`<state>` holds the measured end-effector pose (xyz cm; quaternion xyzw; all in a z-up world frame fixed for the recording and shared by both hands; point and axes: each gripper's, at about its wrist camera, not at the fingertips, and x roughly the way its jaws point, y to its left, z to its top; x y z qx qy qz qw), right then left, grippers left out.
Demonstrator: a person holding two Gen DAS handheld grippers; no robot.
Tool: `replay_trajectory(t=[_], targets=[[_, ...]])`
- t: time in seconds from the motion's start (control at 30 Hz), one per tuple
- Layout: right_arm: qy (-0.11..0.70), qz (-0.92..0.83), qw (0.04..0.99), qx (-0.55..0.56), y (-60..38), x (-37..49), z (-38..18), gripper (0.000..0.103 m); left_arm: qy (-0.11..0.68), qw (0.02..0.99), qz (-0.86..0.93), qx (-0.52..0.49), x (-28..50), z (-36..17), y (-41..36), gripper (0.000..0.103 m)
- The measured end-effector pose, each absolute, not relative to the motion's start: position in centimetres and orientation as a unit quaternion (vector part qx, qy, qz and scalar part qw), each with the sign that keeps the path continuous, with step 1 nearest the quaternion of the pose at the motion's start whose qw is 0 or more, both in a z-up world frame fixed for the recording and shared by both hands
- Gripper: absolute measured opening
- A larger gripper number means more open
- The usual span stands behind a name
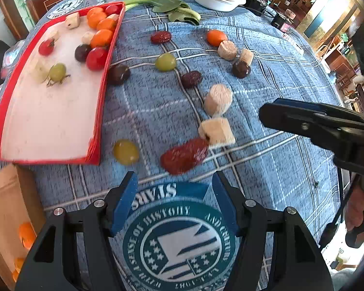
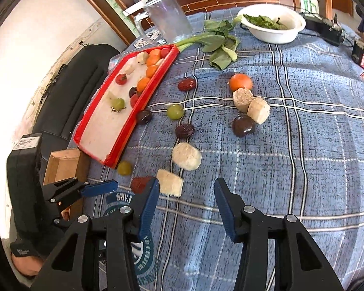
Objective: Organize fruits
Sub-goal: 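Move the left gripper toward a red date while the right gripper approaches a beige rice cake, then close the left gripper on the red date while the right gripper grasps the rice cake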
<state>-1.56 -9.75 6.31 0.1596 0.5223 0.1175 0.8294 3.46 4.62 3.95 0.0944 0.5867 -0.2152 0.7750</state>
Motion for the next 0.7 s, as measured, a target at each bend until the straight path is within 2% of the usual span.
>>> replay_trajectory(t=[0.23,0.37,0.47,0.5,0.63,0.7], targets=[[0.535,0.126,0.818,0.172,-9.4,1.1,5.0,0.048,0.585,0.769,-0.23,0.121,4.7,3.2,2.7,0.061],[0.545,0.126,0.814,0.155,-8.4,2.6,4.1,0.048,0.591,0.762,-0.235,0.123,4.9,2.5,2.2,0.049],[0.552,0.124,0.811,0.149,-7.9,3.3,3.4,0.048,0.588,0.763,-0.236,0.129,4.7,2.4,2.3,0.046],[0.554,0.123,0.81,0.146,-7.8,3.4,3.2,0.046,0.587,0.763,-0.238,0.128,4.6,2.5,2.4,0.04],[0.561,0.121,0.808,0.137,-7.6,3.7,2.4,0.037,0.592,0.759,-0.246,0.11,4.6,2.6,3.1,0.039],[0.555,0.125,0.811,0.136,-7.5,3.6,2.6,0.032,0.592,0.76,-0.246,0.11,4.4,2.6,3.2,0.036]])
